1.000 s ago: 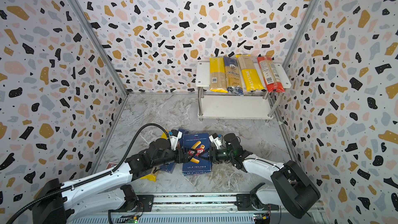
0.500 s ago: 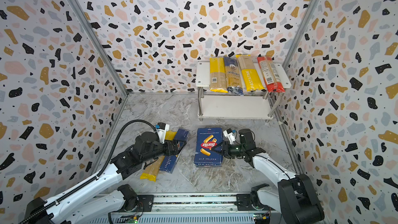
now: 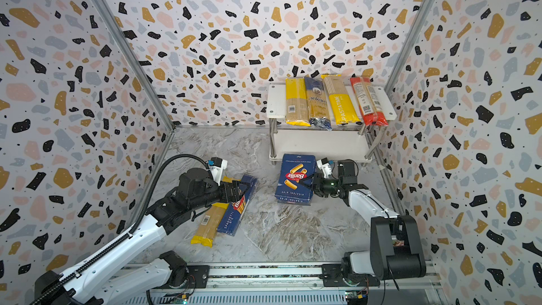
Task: Arrange pasta packages on shelves
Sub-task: Place the pasta box on the shelf.
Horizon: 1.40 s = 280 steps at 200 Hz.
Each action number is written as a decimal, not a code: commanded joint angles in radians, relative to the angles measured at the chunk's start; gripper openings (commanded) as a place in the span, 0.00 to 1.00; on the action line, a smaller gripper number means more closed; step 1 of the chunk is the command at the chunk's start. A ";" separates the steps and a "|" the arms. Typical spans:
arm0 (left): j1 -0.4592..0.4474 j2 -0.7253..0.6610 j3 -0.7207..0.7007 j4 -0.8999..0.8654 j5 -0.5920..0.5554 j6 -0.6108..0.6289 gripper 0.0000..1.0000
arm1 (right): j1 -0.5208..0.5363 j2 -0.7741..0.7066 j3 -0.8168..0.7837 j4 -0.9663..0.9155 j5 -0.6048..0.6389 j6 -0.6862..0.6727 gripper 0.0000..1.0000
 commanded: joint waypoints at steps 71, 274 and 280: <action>0.061 0.065 0.076 -0.019 0.085 0.087 0.99 | -0.083 0.191 0.281 0.155 -0.085 0.004 0.49; 0.141 0.092 0.040 0.018 0.177 0.101 0.99 | -0.053 0.608 0.706 0.318 -0.096 0.131 0.49; 0.143 0.087 0.037 0.018 0.177 0.099 0.99 | -0.046 0.620 0.723 0.308 -0.100 0.126 0.49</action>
